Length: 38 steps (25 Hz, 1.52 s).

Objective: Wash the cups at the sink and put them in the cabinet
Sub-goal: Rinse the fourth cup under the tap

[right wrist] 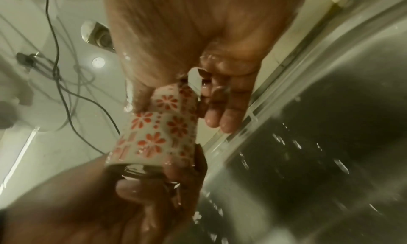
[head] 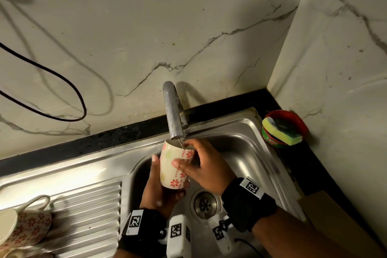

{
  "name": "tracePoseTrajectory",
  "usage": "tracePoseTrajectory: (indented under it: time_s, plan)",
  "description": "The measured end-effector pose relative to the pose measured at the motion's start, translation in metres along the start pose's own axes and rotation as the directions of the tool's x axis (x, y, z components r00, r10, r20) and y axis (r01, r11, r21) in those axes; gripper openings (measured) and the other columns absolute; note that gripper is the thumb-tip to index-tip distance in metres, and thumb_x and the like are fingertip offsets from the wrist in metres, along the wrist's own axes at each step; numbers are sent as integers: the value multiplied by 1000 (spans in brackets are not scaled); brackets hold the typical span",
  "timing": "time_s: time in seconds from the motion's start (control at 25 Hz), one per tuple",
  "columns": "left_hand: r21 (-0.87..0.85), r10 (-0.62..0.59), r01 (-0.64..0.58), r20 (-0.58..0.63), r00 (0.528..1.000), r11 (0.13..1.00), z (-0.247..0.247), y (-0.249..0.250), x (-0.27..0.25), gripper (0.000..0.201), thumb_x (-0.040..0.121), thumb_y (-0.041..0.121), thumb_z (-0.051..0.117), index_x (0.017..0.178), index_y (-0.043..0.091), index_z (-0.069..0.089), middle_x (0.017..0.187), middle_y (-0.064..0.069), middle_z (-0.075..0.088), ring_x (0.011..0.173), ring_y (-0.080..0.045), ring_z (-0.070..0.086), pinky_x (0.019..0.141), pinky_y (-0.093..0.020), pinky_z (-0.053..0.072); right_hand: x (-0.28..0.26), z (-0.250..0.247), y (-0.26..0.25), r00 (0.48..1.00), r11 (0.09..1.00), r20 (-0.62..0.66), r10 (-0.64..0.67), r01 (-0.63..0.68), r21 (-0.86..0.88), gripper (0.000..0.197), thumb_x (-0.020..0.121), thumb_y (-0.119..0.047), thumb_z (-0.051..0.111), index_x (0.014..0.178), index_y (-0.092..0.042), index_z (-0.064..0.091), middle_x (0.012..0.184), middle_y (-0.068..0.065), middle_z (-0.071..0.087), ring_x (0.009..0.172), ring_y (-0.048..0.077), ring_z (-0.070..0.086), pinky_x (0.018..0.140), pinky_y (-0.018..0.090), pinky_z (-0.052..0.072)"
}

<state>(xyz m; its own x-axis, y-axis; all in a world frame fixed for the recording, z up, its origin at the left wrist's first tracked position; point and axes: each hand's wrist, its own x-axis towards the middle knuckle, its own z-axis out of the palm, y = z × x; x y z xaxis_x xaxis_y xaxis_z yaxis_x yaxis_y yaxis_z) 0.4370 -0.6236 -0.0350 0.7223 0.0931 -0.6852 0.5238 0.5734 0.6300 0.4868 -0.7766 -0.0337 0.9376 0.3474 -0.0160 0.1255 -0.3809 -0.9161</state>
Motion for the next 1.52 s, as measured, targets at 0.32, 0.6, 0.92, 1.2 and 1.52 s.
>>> tracePoseTrajectory:
  time_s: [0.32,0.6,0.92,1.2,1.52]
  plan:
    - [-107,156,-151,39,987,983,-6,7,-1,62,88,54,54,125,5,60,92,-18,69,70,-24,65,49,-27,54,-12,10,0,999,1000,-43,-26,26,-2,34,89,-50,69,112,-24,68,114,-9,53,104,0,58,82,15,51]
    - [-100,128,-126,19,992,987,-12,6,-8,45,93,43,56,132,20,61,116,-17,71,95,-34,71,79,-47,59,-11,19,-1,995,982,11,-94,91,167,27,91,-36,70,95,-9,71,107,-2,71,103,7,65,86,27,55]
    - [106,148,-148,7,989,983,-8,-3,-18,48,84,62,60,113,26,74,105,-14,75,91,-31,71,75,-45,56,-12,26,0,995,967,101,25,-50,248,58,88,-68,55,110,-17,72,107,0,76,101,9,71,90,33,58]
    - [34,49,-49,15,999,998,-14,7,-16,45,90,56,53,93,21,80,94,-16,75,80,-29,70,58,-35,57,-12,26,-7,991,974,132,27,-56,220,35,94,-48,63,108,-17,69,106,-1,75,95,6,70,84,19,56]
    - [39,55,-53,-42,998,998,-13,0,-13,54,88,61,50,117,20,69,108,-18,74,89,-34,71,64,-41,61,-6,17,-7,985,988,169,41,-65,139,46,90,-52,65,111,-12,72,109,5,76,98,14,72,89,37,59]
